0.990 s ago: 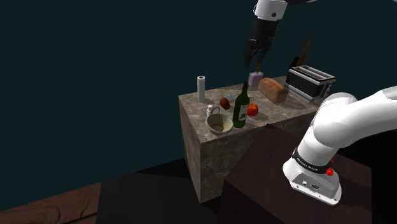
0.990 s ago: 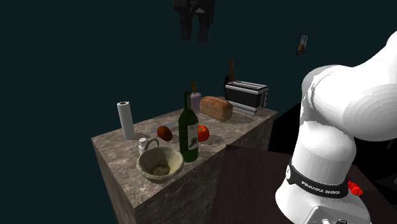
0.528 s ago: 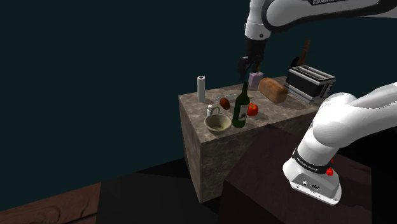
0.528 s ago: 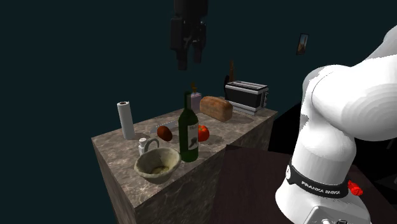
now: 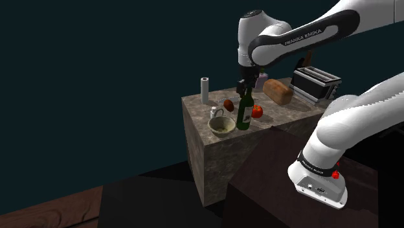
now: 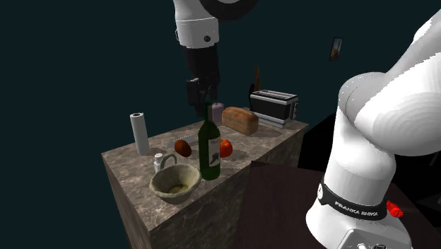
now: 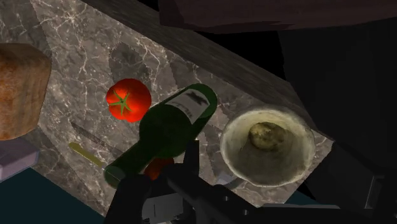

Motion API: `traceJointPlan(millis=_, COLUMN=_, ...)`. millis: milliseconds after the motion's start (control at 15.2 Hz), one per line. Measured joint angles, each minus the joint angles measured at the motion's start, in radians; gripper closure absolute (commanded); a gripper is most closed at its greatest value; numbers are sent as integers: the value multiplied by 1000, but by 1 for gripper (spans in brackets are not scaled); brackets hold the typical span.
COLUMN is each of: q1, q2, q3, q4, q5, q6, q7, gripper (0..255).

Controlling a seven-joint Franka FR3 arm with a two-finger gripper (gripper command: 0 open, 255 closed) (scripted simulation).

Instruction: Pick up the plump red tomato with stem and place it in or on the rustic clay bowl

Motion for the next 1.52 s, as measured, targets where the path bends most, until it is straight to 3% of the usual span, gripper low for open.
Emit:
traceJointPlan(millis=528, q1=-103, q2=248, q3=46, q4=-48, q5=-248, q6=208, q7=116, gripper=0)
traceJointPlan(millis=924, q1=-197, q2=490, q3=51, q4=2, q5=-533, q6=305, q7=275, gripper=0)
traceJointPlan(millis=1254, q1=-233, q2=688, q3=17, q4=80, q5=-781, q6=316, q7=421, gripper=0)
traceJointPlan(millis=1518, q1=-235, q2=841, q3=-25, q4=170, q5=-939, q6=292, q7=510, gripper=0)
